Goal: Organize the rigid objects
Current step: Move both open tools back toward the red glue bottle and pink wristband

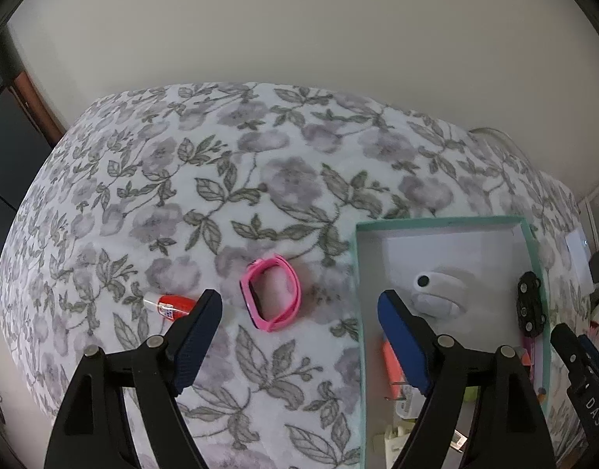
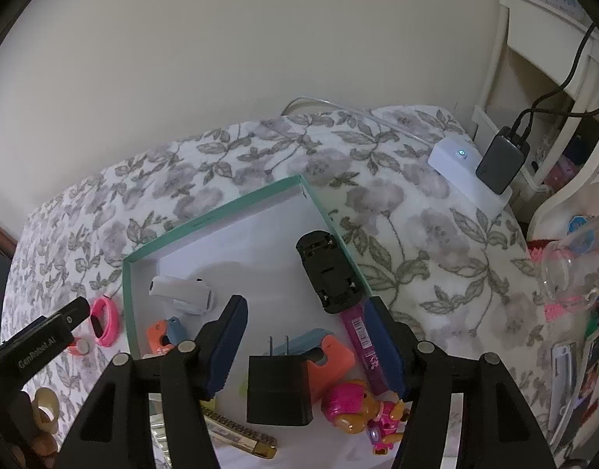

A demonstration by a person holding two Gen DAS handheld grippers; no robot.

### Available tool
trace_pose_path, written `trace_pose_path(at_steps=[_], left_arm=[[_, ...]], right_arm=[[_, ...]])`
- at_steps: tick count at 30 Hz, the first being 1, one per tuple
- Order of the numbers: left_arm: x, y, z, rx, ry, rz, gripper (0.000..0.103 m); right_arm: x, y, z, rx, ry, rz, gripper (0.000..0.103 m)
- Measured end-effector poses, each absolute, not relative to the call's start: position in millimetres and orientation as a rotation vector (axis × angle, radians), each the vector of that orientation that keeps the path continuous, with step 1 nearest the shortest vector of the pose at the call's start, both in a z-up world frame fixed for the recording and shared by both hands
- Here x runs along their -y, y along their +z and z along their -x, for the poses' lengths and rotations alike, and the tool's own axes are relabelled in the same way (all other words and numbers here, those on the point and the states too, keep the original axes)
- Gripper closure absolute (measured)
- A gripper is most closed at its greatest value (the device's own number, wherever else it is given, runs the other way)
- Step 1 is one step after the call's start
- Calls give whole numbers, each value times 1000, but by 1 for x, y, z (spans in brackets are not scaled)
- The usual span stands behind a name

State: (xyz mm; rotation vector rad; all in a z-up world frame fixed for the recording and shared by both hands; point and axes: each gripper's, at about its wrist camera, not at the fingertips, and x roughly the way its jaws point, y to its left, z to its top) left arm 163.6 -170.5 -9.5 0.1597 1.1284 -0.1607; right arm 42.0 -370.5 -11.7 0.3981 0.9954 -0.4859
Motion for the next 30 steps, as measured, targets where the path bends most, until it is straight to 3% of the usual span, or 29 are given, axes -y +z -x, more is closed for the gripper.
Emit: trace_pose_path(at_steps=[5,11,13,18,24,30], left_arm=[[162,-10,-170,-1126,-143,-143,8],[150,-12,-176,-1133,-116,-115,6],[147,-13,-178,-1131,-106,-113,0],[142,-14,-181,-1132,-97,-103,0],[141,-15,-182,-1134,-100,-110,0],[137,-14,-183,-1135,-100,-99,0]], right_arm=[[368,-14,-44,-1009,-485,-395,36],[365,-15,-46,-1011,-478,-386,23],[364,-15,-46,-1011,-477,-382,19],[365,-15,-47,-1019,-485,-373,18],[366,-17,-47,-1025,-501,-367,5],[361,-18,-49,-1028,-495,-368,1]])
